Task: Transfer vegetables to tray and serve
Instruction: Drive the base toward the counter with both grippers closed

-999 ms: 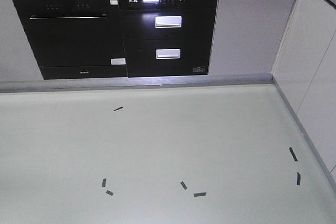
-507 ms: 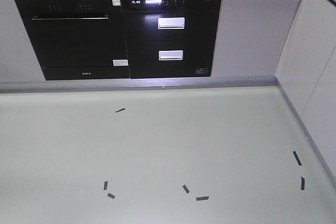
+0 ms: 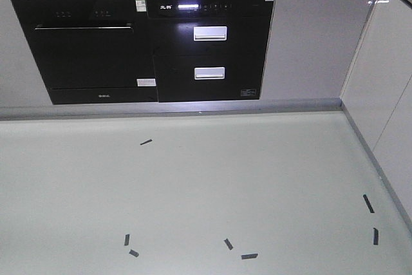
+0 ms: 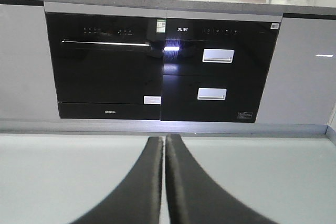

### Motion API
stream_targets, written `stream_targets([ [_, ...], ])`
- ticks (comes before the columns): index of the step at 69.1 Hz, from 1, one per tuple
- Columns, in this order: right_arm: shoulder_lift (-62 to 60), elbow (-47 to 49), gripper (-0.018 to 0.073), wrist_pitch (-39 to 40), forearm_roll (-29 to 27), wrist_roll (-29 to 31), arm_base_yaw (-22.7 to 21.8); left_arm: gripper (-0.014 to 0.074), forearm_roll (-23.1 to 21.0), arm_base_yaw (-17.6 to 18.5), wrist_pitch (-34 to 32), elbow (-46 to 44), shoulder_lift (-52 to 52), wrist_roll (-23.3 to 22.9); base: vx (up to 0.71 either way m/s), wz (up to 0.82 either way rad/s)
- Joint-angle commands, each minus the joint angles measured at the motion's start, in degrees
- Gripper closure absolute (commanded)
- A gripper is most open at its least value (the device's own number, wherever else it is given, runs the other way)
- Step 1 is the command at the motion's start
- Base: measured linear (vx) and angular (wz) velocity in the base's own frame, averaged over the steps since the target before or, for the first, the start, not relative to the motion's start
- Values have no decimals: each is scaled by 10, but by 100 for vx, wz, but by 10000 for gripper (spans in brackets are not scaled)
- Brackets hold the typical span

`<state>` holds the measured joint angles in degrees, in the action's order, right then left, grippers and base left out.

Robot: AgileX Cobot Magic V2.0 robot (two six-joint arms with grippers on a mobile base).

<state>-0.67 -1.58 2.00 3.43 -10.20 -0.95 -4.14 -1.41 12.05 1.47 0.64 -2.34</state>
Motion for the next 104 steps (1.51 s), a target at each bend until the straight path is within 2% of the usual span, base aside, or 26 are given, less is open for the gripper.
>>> stream_targets([
  [1, -4, -9, 562, 44, 6, 4, -1, 602, -2, -2, -41, 15, 8, -3, 12, -3],
  [104, -4, -9, 562, 44, 6, 4, -1, 602, -2, -2, -41, 15, 8, -3, 6, 2],
])
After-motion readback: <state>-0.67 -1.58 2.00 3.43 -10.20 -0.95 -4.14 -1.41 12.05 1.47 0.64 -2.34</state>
